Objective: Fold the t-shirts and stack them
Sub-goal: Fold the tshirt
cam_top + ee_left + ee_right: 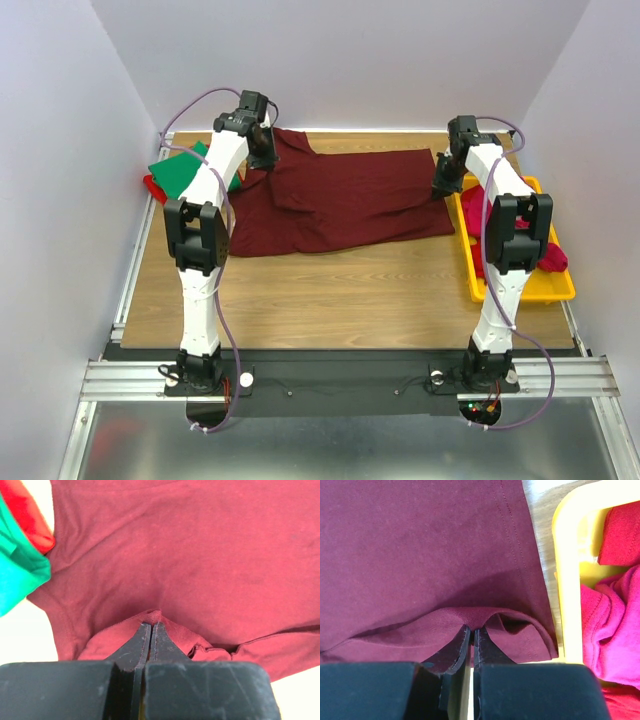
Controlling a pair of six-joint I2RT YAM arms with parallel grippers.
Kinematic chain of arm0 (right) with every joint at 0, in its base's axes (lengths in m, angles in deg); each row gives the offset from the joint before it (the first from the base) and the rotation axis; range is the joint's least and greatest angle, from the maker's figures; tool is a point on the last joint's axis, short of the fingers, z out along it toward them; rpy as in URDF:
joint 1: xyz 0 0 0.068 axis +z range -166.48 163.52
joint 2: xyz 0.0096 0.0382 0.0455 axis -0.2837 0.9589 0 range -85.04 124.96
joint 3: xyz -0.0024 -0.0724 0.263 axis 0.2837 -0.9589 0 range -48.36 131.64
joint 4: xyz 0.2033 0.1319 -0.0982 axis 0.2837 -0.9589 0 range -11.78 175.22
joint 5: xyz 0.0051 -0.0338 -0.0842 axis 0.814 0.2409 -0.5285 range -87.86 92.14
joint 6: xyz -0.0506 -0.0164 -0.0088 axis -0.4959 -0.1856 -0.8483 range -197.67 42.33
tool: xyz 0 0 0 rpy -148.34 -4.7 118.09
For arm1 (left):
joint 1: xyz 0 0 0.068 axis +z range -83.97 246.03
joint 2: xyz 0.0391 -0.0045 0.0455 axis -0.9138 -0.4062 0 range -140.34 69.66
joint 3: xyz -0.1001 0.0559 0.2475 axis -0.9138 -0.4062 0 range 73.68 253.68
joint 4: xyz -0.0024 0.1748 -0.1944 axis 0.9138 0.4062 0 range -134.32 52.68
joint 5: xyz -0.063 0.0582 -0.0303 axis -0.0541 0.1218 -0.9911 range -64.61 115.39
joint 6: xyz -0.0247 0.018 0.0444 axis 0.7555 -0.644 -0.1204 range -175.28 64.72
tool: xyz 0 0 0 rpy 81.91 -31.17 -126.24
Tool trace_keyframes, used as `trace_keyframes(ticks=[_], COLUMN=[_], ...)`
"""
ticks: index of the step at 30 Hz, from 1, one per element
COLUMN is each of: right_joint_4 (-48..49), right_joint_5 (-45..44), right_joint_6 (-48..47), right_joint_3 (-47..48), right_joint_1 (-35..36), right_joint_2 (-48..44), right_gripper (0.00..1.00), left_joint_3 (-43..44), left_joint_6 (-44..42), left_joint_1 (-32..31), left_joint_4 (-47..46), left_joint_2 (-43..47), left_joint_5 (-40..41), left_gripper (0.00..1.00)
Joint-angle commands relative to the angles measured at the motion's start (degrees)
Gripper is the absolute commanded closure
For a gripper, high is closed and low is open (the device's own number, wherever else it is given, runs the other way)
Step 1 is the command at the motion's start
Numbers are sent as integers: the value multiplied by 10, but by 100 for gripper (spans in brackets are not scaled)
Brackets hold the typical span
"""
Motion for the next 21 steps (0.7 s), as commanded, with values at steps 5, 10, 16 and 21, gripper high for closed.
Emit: trace_keyframes(ticks=[5, 10, 16, 21], right_joint_4=[8, 8, 8, 8], right_joint_5=[-24, -24, -41, -51], right_joint_6=[-2, -1, -1, -3], right_joint_3=[13, 13, 4, -2], right_joint_1=[-9, -9, -9, -21], right_joint_2=[-13, -13, -18, -22], right_gripper=[100, 100, 100, 100], left_joint_3=[25, 16, 14, 11], left_joint_6=[25, 24, 26, 27], left_joint_1=[27, 35, 36, 38], left_joint_4=[5, 9, 18, 12], left_joint_2=[35, 40, 40, 41], left_joint_5=[47, 39, 43, 40], left_gripper=[100, 100, 100, 100])
